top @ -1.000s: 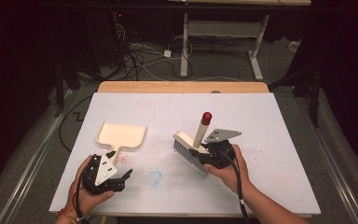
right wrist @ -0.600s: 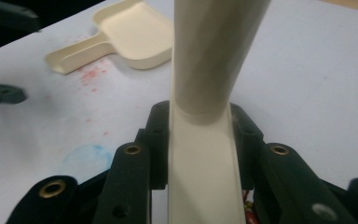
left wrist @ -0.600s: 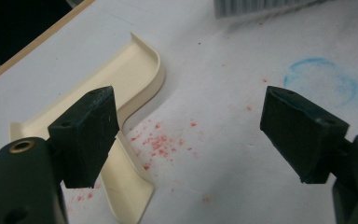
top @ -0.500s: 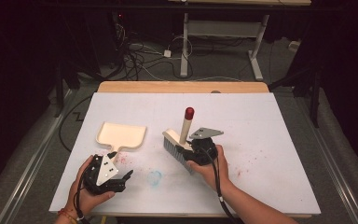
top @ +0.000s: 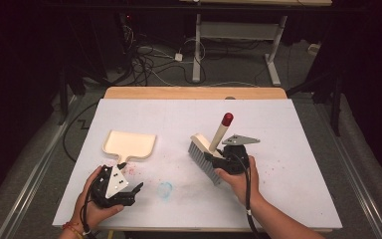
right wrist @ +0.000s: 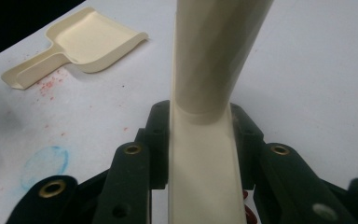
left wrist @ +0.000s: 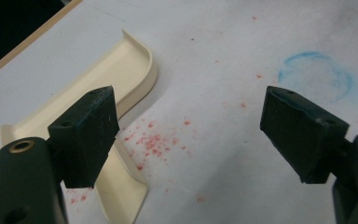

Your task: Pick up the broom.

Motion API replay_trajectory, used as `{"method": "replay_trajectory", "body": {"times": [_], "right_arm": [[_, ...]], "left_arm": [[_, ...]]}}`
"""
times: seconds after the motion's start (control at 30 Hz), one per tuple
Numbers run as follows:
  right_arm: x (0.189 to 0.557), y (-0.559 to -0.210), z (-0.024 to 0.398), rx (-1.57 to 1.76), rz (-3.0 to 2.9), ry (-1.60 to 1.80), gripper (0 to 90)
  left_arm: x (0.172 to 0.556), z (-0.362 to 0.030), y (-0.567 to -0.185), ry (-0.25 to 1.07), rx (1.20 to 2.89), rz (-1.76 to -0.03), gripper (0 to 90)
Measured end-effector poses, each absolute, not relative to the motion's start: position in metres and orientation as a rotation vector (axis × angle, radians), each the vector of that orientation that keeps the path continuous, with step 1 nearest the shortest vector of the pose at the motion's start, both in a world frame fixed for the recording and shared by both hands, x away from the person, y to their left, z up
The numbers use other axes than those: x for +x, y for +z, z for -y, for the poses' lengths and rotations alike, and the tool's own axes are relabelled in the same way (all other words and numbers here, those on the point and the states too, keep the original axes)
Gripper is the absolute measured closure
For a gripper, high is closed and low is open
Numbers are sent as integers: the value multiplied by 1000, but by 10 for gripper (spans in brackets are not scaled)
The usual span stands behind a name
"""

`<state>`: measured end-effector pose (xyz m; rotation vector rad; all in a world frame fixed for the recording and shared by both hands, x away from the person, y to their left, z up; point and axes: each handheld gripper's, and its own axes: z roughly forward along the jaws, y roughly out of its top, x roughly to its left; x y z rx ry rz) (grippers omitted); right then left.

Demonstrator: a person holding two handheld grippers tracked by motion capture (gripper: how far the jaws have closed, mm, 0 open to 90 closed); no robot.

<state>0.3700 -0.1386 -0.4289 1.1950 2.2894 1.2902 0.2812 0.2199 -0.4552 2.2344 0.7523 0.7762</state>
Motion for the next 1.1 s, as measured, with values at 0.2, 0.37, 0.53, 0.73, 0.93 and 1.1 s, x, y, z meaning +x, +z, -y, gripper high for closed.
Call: {"method": "replay_trajectory", "body": {"times": [0.2, 0.37, 0.53, 0.73, 0.93, 1.1], "right_arm": [[367, -422, 141, 1168, -2303, 1328, 673], [361, -400, 148, 1092, -2260, 1400, 673], [355, -387, 157, 1012, -2230, 1384, 673], [355, -375, 180, 962, -2190, 1342, 673], [352, -377, 207, 896, -2158, 1244, 673], [348, -382, 229, 900, -2166, 1202, 673]], "left_arm": [[281, -219, -456, 777, 2237, -749, 187], [281, -219, -456, 779, 2235, -749, 188], [281, -220, -455, 781, 2237, -750, 187], [281, -219, -456, 779, 2239, -750, 188], [282, -218, -457, 784, 2244, -747, 187], [281, -218, -456, 792, 2243, -748, 188]]}}
